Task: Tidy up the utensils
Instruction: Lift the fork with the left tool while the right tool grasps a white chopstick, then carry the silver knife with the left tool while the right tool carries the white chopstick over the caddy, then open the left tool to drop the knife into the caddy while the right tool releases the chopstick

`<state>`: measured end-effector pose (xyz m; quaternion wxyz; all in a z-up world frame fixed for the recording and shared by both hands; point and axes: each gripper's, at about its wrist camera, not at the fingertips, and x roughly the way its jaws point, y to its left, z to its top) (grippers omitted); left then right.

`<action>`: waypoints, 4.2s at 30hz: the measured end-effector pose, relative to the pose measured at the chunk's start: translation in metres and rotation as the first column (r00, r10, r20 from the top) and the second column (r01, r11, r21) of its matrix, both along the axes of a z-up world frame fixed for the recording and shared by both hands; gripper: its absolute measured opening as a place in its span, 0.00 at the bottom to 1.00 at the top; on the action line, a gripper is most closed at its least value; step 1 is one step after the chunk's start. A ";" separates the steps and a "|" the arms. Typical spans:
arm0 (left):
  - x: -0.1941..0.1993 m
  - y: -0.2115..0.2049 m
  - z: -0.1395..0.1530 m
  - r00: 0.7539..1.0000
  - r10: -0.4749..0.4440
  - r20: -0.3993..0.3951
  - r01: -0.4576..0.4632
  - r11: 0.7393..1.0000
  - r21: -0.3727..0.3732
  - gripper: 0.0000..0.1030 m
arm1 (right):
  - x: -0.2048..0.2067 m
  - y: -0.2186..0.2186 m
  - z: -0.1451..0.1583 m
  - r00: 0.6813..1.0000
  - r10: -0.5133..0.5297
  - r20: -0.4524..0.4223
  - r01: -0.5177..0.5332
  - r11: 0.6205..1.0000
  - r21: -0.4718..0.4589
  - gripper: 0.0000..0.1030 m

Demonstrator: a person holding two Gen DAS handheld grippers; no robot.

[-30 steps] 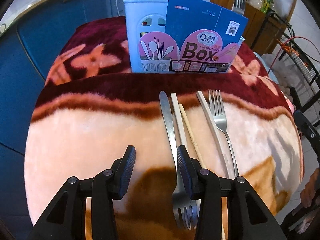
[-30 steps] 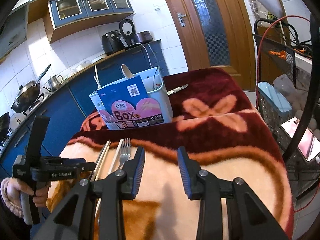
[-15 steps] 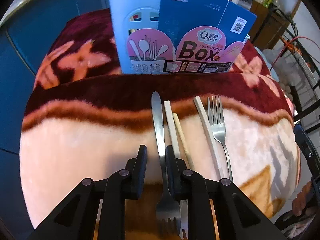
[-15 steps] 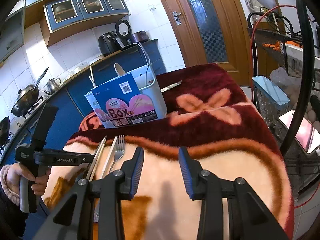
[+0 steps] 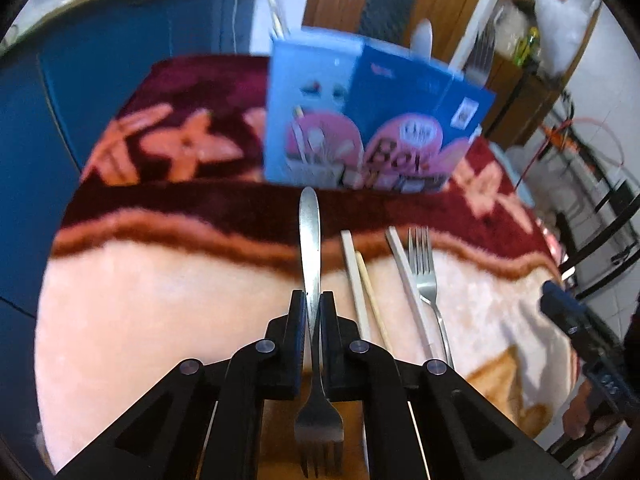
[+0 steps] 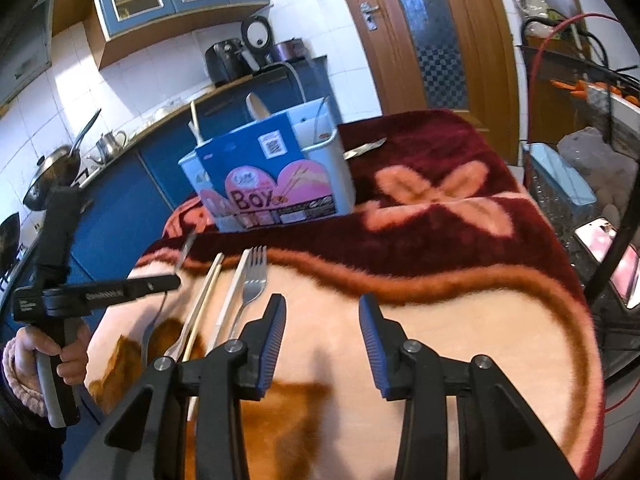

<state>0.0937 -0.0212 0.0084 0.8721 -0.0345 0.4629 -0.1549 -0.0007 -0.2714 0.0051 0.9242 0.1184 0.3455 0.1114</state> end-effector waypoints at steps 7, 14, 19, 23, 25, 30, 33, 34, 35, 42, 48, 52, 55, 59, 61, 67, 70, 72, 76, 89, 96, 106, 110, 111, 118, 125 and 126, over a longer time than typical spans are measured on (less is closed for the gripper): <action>-0.020 0.024 0.025 0.984 0.010 0.176 -0.001 0.999 -0.053 0.06 | 0.019 0.041 -0.002 0.993 0.082 -0.080 -0.086 0.995 -0.043 0.40; -0.032 0.044 0.036 0.957 0.041 0.288 -0.016 0.996 -0.088 0.06 | 0.040 0.082 -0.009 0.966 0.176 -0.189 -0.189 0.980 -0.054 0.22; -0.035 0.056 0.037 0.949 0.052 0.312 -0.014 0.992 -0.124 0.06 | 0.059 0.098 -0.011 0.952 0.180 -0.246 -0.207 0.974 -0.091 0.19; -0.036 0.062 0.037 0.943 0.060 0.328 -0.013 0.990 -0.144 0.06 | 0.072 0.105 -0.008 0.942 0.178 -0.283 -0.217 0.970 -0.112 0.19; -0.036 0.065 0.037 0.942 0.066 0.330 -0.015 0.988 -0.155 0.06 | 0.077 0.111 -0.009 0.931 0.198 -0.305 -0.240 0.965 -0.107 0.19; -0.034 0.070 0.035 0.941 0.074 0.331 -0.015 0.984 -0.180 0.06 | 0.093 0.123 -0.014 0.912 0.203 -0.356 -0.263 0.956 -0.130 0.19; -0.035 0.070 0.036 0.938 0.069 0.339 -0.008 0.984 -0.178 0.06 | 0.102 0.123 -0.022 0.895 0.198 -0.399 -0.259 0.960 -0.105 0.19; -0.035 0.070 0.036 0.937 0.067 0.342 -0.007 0.985 -0.174 0.06 | 0.105 0.123 -0.021 0.892 0.198 -0.406 -0.258 0.961 -0.098 0.19; -0.035 0.069 0.036 0.936 0.063 0.346 -0.006 0.986 -0.166 0.06 | 0.109 0.121 -0.021 0.889 0.197 -0.414 -0.253 0.964 -0.083 0.19; -0.037 0.067 0.044 0.927 0.058 0.370 0.007 0.985 -0.172 0.06 | 0.115 0.108 -0.023 0.886 0.211 -0.413 -0.231 0.973 0.001 0.09; -0.037 0.060 0.054 0.918 0.055 0.393 0.013 0.986 -0.169 0.06 | 0.096 0.092 -0.012 0.928 0.213 -0.307 -0.203 0.977 0.065 0.08; -0.032 0.057 0.064 0.913 0.053 0.406 0.014 0.987 -0.159 0.06 | 0.078 0.080 0.004 0.959 0.186 -0.214 -0.177 0.982 0.058 0.08; -0.025 0.058 0.078 0.904 0.061 0.422 0.007 0.988 -0.157 0.06 | 0.065 0.069 0.014 0.978 0.151 -0.147 -0.144 0.988 0.052 0.08; -0.014 0.057 0.097 0.882 0.085 0.463 -0.016 0.988 -0.151 0.06 | 0.051 0.055 0.025 0.996 0.079 -0.045 -0.077 0.995 0.057 0.08; -0.008 0.054 0.104 0.874 0.090 0.478 -0.026 0.990 -0.139 0.06 | 0.042 0.050 0.031 1.000 0.023 0.020 -0.024 0.999 0.043 0.08; 0.017 0.038 0.131 0.834 0.108 0.542 -0.044 0.990 -0.130 0.06 | 0.023 0.042 0.044 0.990 -0.047 0.133 0.044 0.999 0.024 0.08; 0.029 0.028 0.141 0.812 0.114 0.572 -0.046 0.990 -0.132 0.06 | 0.022 0.038 0.045 0.987 -0.065 0.148 0.062 0.998 0.025 0.08; 0.038 0.022 0.146 0.801 0.121 0.586 -0.050 0.989 -0.136 0.06 | 0.020 0.033 0.044 0.985 -0.072 0.158 0.068 0.997 0.031 0.08; 0.058 0.010 0.150 0.786 0.136 0.604 -0.047 0.986 -0.161 0.06 | 0.021 0.022 0.043 0.982 -0.086 0.169 0.079 0.996 0.047 0.08; 0.091 -0.018 0.104 0.820 0.105 0.562 -0.043 0.992 -0.123 0.06 | 0.054 0.002 0.076 0.952 -0.106 0.288 0.107 0.994 0.014 0.08; 0.094 -0.025 0.082 0.839 0.080 0.537 -0.019 0.993 -0.119 0.06 | 0.089 0.002 0.103 0.903 -0.129 0.410 0.136 0.991 0.014 0.08; 0.097 -0.023 0.067 0.847 0.081 0.525 -0.007 0.990 -0.141 0.06 | 0.142 0.000 0.098 0.821 -0.228 0.523 0.219 0.972 0.080 0.08; 0.098 -0.022 0.063 0.854 0.081 0.513 -0.006 0.989 -0.146 0.06 | 0.153 0.007 0.090 0.821 -0.227 0.524 0.218 0.973 0.080 0.08; 0.099 -0.022 0.062 0.856 0.081 0.511 -0.006 0.989 -0.148 0.06 | 0.153 0.008 0.087 0.820 -0.221 0.528 0.219 0.973 0.067 0.08; 0.097 -0.021 0.060 0.857 0.082 0.508 -0.003 0.988 -0.155 0.06 | 0.147 0.015 0.077 0.797 -0.199 0.570 0.225 0.974 0.025 0.08; 0.097 -0.019 0.060 0.855 0.092 0.511 -0.007 0.986 -0.166 0.06 | 0.149 0.019 0.087 0.765 -0.203 0.611 0.238 0.971 0.025 0.08; 0.097 -0.019 0.060 0.856 0.094 0.509 -0.008 0.986 -0.167 0.06 | 0.149 0.021 0.087 0.758 -0.200 0.620 0.244 0.970 0.015 0.08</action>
